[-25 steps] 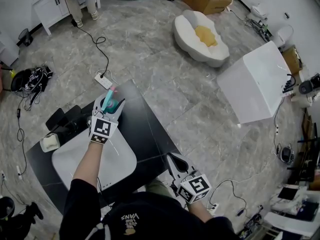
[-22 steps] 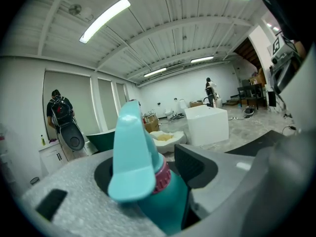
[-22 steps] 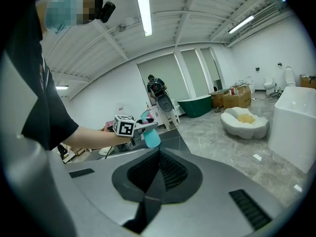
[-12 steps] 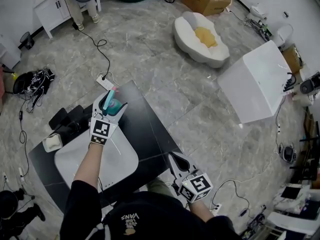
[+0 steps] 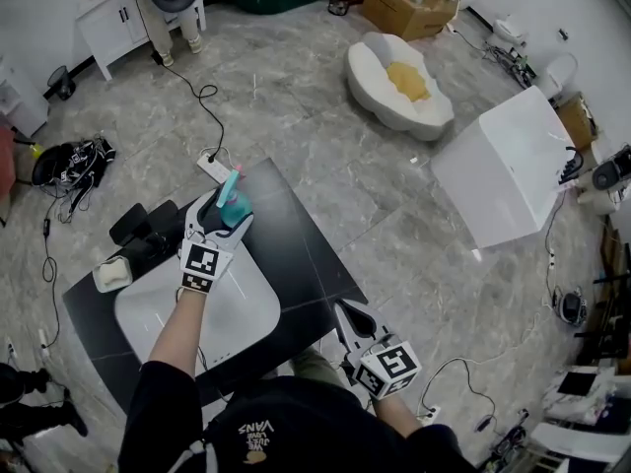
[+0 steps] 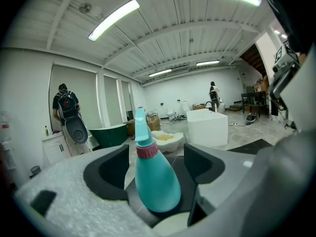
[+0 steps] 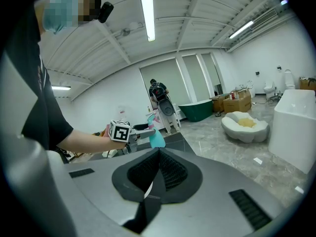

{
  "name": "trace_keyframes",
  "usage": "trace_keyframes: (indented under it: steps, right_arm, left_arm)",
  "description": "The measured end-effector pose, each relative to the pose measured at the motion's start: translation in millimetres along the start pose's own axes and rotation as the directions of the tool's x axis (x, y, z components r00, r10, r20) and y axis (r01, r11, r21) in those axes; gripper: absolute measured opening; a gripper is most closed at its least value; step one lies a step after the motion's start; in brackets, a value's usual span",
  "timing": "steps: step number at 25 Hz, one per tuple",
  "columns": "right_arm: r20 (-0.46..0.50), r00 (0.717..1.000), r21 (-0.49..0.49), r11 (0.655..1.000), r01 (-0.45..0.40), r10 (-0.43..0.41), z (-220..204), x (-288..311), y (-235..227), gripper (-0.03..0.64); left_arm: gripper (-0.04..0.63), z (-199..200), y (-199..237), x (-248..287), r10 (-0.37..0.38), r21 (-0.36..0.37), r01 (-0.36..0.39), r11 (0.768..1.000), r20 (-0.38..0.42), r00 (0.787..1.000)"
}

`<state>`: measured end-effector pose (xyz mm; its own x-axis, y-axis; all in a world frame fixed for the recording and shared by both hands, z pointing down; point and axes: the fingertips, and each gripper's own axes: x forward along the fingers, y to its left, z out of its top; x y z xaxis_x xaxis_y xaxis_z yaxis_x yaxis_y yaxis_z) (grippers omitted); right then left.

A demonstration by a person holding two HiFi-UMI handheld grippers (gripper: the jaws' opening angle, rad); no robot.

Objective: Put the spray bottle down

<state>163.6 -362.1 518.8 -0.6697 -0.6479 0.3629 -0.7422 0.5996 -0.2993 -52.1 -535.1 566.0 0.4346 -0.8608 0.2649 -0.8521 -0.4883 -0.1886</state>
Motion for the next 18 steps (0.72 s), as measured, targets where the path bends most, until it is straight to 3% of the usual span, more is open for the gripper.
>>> trace_keyframes:
  steps: [7,14,16,18]
  right_arm:
    - [0.028,1.0,-0.007,1.0,0.003,-0.003,-7.1,-17.7,29.8,0.008]
    - [0.077,0.995,-0.006,0.998,0.058,-0.057,-18.7,-45.6,55.2,0.008]
    - [0.094,0.993,-0.01,0.997,0.072,-0.07,-19.6,-54.7,61.4,0.008]
    - [0.113,0.991,-0.015,0.997,0.075,-0.073,-20.3,-62.4,68.2,0.008]
  left_arm:
    - [0.342,-0.9,-10.1,-45.3,0.015,-0.015,-0.015,1.0,0.003,1.0]
    - [0.339,5.3,-33.2,-96.0,-0.028,-0.004,0.028,1.0,0.022,0.999]
    - [0.301,7.5,-42.4,-112.2,-0.04,-0.001,0.04,0.999,0.031,0.999]
    - [0.216,8.9,-50.6,-127.8,-0.044,0.011,0.043,0.999,0.037,0.998]
